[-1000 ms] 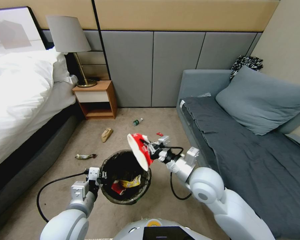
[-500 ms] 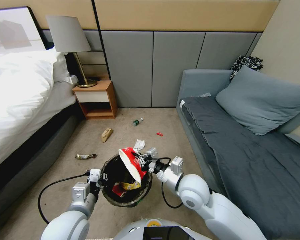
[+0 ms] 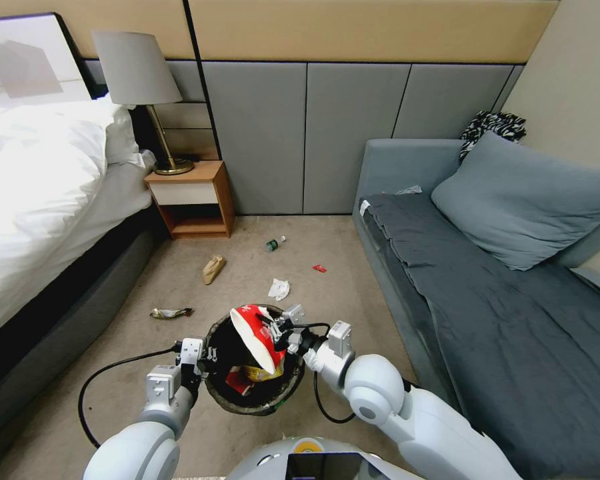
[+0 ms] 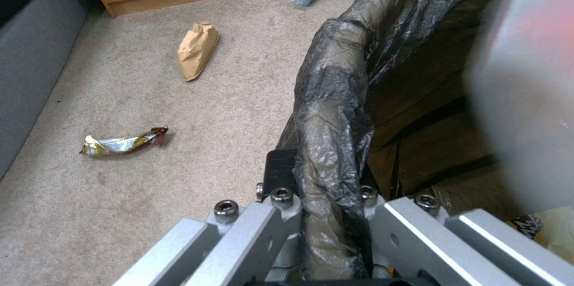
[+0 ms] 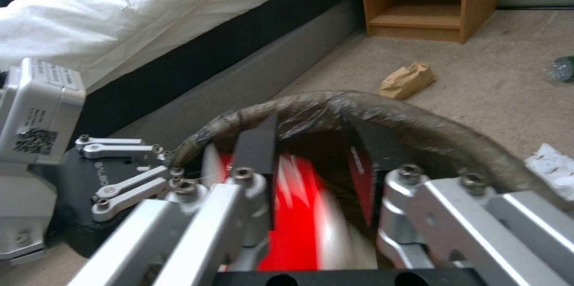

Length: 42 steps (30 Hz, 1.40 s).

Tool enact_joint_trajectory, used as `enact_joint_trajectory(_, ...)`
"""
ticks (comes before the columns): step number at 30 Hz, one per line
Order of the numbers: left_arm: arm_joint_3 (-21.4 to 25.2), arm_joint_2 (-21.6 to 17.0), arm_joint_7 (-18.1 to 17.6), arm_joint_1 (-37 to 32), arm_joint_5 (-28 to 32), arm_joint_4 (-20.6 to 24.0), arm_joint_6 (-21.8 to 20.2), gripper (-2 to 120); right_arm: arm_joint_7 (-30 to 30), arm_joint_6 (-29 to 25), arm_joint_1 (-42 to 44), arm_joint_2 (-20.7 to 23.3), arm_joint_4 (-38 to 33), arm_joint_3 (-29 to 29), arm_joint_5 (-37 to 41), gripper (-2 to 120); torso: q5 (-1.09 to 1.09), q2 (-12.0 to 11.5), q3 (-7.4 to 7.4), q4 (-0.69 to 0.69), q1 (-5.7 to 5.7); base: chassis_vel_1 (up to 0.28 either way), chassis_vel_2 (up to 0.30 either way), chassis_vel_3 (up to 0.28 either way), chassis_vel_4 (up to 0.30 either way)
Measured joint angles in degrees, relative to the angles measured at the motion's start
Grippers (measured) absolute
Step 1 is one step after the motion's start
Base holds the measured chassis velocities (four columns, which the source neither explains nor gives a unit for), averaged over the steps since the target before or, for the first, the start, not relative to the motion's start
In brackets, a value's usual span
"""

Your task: Pick up the trash bin, then pick up the garbage from the floor and place it into the trash bin.

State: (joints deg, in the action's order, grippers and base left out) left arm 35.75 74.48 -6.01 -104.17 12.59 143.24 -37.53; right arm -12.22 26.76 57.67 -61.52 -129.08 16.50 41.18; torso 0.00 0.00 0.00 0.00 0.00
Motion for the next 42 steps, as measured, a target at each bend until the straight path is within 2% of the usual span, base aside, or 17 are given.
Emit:
enact_joint_trajectory(2, 0.01, 0.0, 0.01, 0.0, 0.03, 0.0, -0.02, 1, -0.07, 0.08, 0.01, -0.26, 0.06, 0.35, 0.02, 41, 0.0, 0.0, 0.0, 0.0, 0.0, 0.0, 0.0, 0.0, 0.0)
enact_joint_trajectory(4, 0.01, 0.01, 0.01, 0.05, 0.07, 0.0, -0.05, 1, -0.24, 0.35, 0.02, -0.83, 0.13, 1.14, 0.04, 52, 0.0, 0.0, 0.0, 0.0, 0.0, 0.0, 0.0, 0.0, 0.0)
enact_joint_trajectory(8, 0.01, -0.01, 0.01, 0.15, 0.15, 0.0, -0.06, 1, -0.5, 0.56, 0.06, -1.26, 0.5, 1.62, 0.04, 59, 0.0, 0.0, 0.0, 0.0, 0.0, 0.0, 0.0, 0.0, 0.0)
enact_joint_trajectory(11, 0.09, -0.07, 0.01, -0.04, 0.28, -0.01, -0.11, 1, -1.15, 0.85, 0.09, -1.52, 0.59, 1.42, 0.89, 78, 0.0, 0.0, 0.0, 0.0, 0.0, 0.0, 0.0, 0.0, 0.0)
enact_joint_trajectory(12, 0.09, -0.07, 0.01, -0.04, 0.28, -0.01, -0.11, 1, -1.15, 0.85, 0.09, -1.52, 0.59, 1.42, 0.89, 78, 0.0, 0.0, 0.0, 0.0, 0.0, 0.0, 0.0, 0.0, 0.0)
enact_joint_trajectory(13, 0.11, -0.08, 0.0, -0.02, 0.3, -0.01, -0.12, 1, -1.27, 0.88, 0.0, -1.44, 0.22, 1.16, 1.32, 82, 0.0, 0.0, 0.0, 0.0, 0.0, 0.0, 0.0, 0.0, 0.0)
enact_joint_trajectory(14, 0.11, -0.08, 0.0, -0.02, 0.3, -0.01, -0.12, 1, -1.27, 0.88, 0.0, -1.44, 0.22, 1.16, 1.32, 82, 0.0, 0.0, 0.0, 0.0, 0.0, 0.0, 0.0, 0.0, 0.0)
enact_joint_trajectory(16, 0.07, -0.08, 0.01, 0.11, 0.32, -0.01, -0.16, 1, -1.47, 1.21, -0.11, -0.64, -1.25, 0.14, 2.82, 94, 0.0, 0.0, 0.0, 0.0, 0.0, 0.0, 0.0, 0.0, 0.0)
enact_joint_trajectory(19, -0.09, -0.02, 0.02, 0.18, 0.32, -0.01, -0.17, 1, -1.5, 1.41, 0.06, 0.35, -2.66, -0.95, 3.75, 99, 0.0, 0.0, 0.0, 0.0, 0.0, 0.0, 0.0, 0.0, 0.0)
enact_joint_trajectory(25, -0.27, -0.01, 0.07, 0.26, 0.31, 0.0, -0.19, 1, -1.25, 1.48, 0.86, 2.71, -5.43, -4.23, 4.59, 100, 0.0, 0.0, 0.0, 0.0, 0.0, 0.0, 0.0, 0.0, 0.0)
enact_joint_trajectory(29, -0.27, -0.11, 0.1, 0.26, 0.31, 0.0, -0.21, 1, -0.47, 0.94, 1.49, 4.07, -7.34, -8.22, 4.9, 100, 0.01, 0.0, 0.0, 0.0, 0.0, 0.0, 0.0, 0.0, 0.0)
enact_joint_trajectory(31, -0.26, -0.09, 0.11, 0.22, 0.29, -0.01, -0.21, 1, 0.38, 0.14, 2.12, 5.11, -8.47, -12.13, 4.89, 100, 0.01, 0.0, 0.0, 0.0, 0.0, 0.0, 0.0, 0.0, 0.0)
enact_joint_trajectory(32, -0.21, 0.01, 0.12, 0.19, 0.24, 0.0, -0.21, 1, 0.56, -0.81, 2.8, 5.85, -8.96, -14.92, 3.73, 100, 0.01, 0.0, 0.0, 0.0, 0.0, 0.0, 0.0, 0.0, 0.0)
enact_joint_trajectory(36, -0.07, 0.31, 0.12, 0.17, -0.06, -0.01, -0.2, 1, -1.01, -2.12, 4.37, 6.78, -9.89, -18.63, 0.47, 100, 0.01, 0.0, 0.0, 0.0, 0.0, 0.0, 0.0, 0.0, 0.0)
enact_joint_trajectory(42, 0.01, 0.43, 0.12, 0.16, -0.17, -0.01, -0.18, 1, -2.56, -2.9, 6.62, 6.74, -10.15, -21.46, -2.86, 100, 0.01, 0.0, 0.0, 0.01, 0.0, 0.0, 0.0, 0.0, 0.0)
